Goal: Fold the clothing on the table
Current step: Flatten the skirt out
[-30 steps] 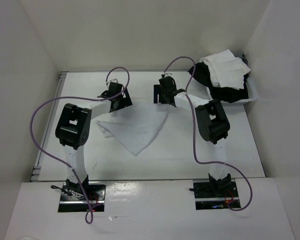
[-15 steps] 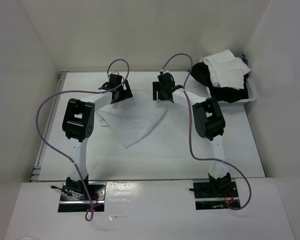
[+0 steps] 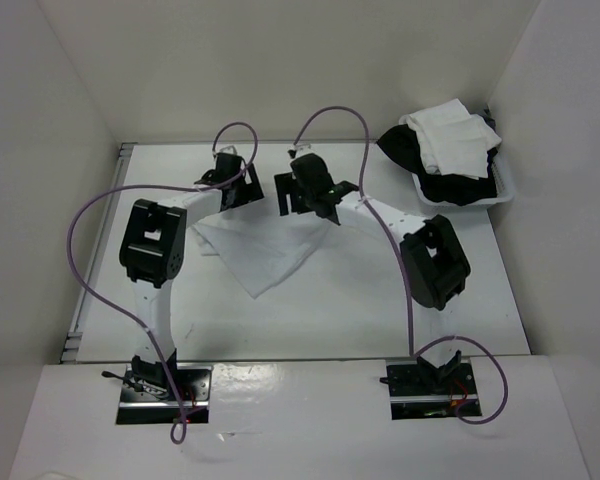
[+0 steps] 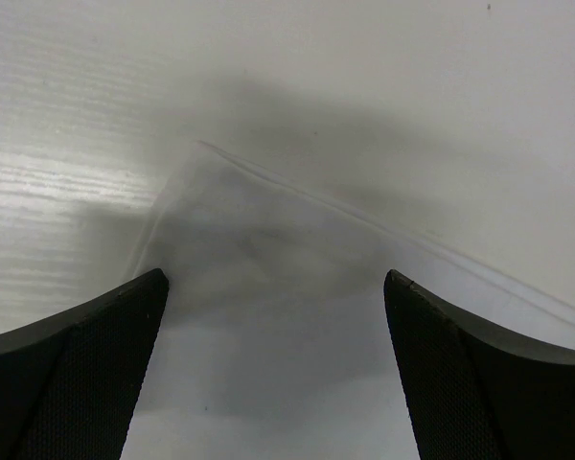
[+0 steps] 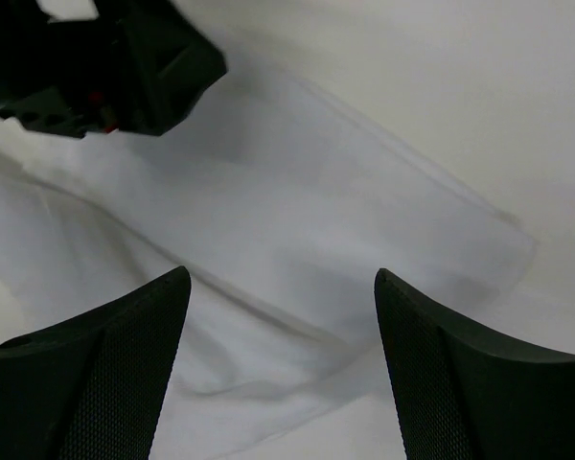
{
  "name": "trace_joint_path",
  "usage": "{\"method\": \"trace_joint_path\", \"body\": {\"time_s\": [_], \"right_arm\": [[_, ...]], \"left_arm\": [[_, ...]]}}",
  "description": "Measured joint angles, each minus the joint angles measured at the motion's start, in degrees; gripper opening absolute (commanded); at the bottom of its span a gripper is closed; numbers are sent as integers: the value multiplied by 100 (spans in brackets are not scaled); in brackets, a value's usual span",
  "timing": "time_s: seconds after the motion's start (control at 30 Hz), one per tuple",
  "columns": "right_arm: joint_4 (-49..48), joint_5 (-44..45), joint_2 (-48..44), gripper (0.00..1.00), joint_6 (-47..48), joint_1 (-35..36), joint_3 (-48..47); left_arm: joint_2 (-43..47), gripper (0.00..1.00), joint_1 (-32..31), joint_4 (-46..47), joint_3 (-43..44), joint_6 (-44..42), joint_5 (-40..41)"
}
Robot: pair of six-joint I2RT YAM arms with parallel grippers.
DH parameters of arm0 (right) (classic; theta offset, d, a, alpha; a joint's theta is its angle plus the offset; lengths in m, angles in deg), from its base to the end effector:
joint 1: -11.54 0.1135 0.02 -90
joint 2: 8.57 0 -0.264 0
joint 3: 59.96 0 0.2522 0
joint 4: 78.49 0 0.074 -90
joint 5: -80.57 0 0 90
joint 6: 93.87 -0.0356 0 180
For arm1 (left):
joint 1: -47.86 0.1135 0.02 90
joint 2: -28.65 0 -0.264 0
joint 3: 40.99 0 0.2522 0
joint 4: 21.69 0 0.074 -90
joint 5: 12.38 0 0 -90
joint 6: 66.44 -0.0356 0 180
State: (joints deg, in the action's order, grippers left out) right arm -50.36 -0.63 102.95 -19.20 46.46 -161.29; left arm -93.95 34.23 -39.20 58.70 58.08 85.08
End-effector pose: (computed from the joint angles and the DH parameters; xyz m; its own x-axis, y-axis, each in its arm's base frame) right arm 0.3727 0.2535 0.2468 -0.6139 -0.1099 -0.7817 -0.3162 0.9416 0.1159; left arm 0.4654 -0.1081 0.1669 -0.5972 -0.4334 -0.6750 -0.2437 0.8997 -0.3621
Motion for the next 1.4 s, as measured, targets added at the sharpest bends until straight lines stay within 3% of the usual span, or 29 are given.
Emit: {"method": "trace_joint_path", "body": {"time_s": [0.13,0.37,0.9,1.17,1.4], "right_arm": [[-2,-136,249,82,-7,369,0],[26,-157,1036,82,-39,343,146],[-439,74,916,82,-149,-2,498],[-310,61,1368,82,-120,-737,-212],[-149,103,2092,82,39,-922,-1331]], "left_arm": [[210,100,0,83,-319,0,-7],[507,100,0,164,-769,0,-7],[645,100,4,407,-1047,15,-9],[651,100,28,391,-1038,28,-63],[522,100,33,166,-728,24,-146]]}}
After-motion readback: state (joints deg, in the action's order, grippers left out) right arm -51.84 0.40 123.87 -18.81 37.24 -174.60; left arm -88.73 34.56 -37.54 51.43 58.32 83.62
